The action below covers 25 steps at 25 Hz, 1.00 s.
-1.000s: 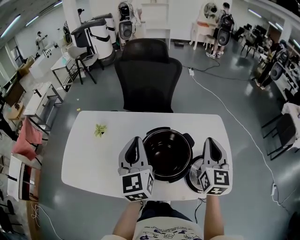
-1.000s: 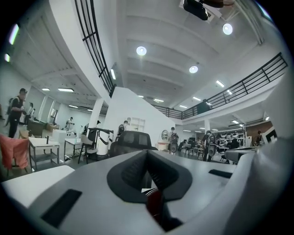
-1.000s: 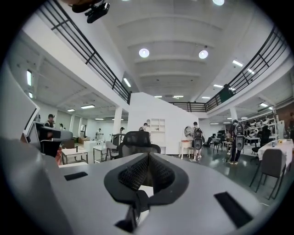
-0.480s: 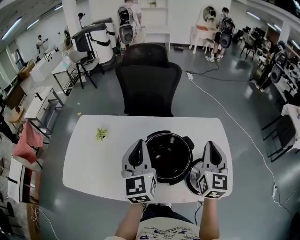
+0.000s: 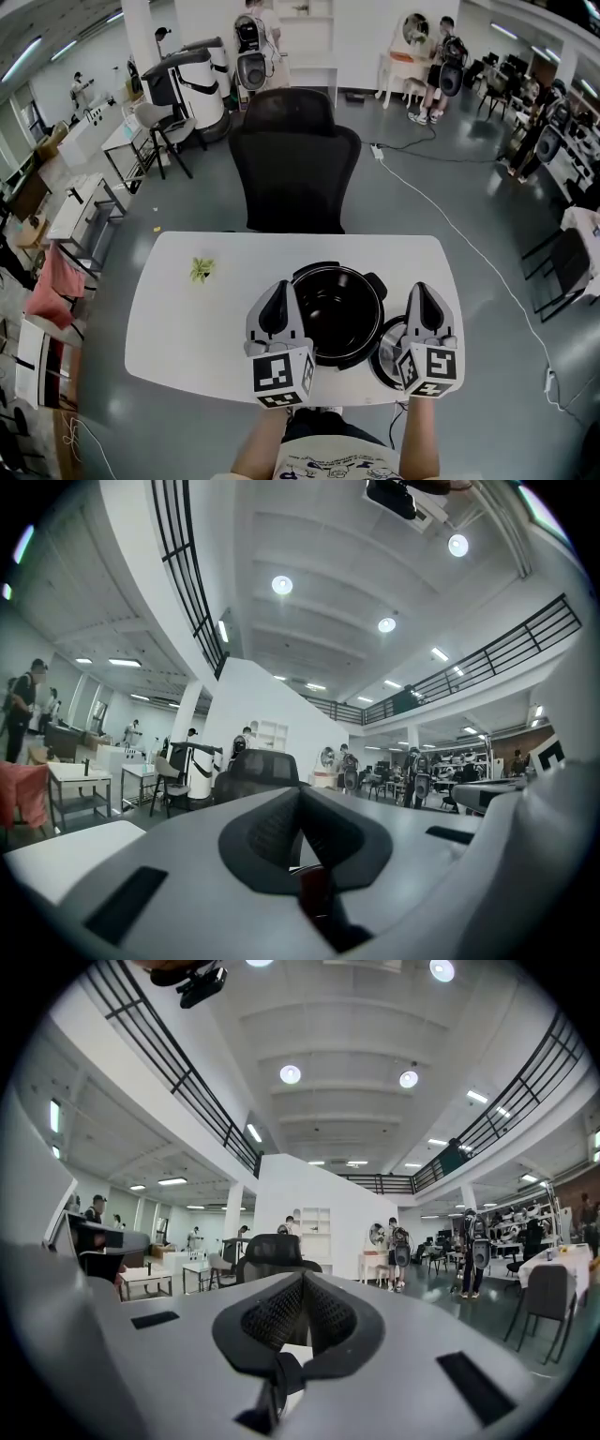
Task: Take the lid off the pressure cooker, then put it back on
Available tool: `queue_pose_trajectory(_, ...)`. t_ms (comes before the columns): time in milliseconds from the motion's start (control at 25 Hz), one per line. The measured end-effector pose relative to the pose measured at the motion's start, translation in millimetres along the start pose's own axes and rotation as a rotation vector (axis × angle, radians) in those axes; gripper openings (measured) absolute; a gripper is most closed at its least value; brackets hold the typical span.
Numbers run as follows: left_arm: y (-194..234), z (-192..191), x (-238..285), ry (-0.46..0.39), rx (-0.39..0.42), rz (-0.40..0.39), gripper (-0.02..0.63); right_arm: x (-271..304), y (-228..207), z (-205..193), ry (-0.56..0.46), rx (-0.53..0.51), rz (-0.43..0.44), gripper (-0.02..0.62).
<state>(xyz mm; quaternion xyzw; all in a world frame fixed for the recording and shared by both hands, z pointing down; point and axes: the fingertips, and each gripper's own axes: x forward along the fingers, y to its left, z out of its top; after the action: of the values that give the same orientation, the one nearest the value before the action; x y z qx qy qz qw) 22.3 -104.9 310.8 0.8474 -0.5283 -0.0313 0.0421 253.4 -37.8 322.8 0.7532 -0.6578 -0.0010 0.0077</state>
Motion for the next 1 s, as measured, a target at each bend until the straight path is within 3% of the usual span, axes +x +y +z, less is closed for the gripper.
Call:
queue_pose_trajectory(440, -4, -2, -2, 0.011, 0.008, -0.015, 0.012, -4, -5, -12, 0.072, -0.045, 0.02, 0.014)
queue_pose_trajectory(720, -3, -5, 1, 0.027, -0.003, -0.024, 0.012, -2, -19, -29, 0.179, -0.071, 0.054, 0.104)
queue_pose_trajectory(1000, 2, -15, 1, 0.049, -0.001, -0.031, 0.012, -11, -31, -77, 0.338, -0.088, 0.091, 0.168)
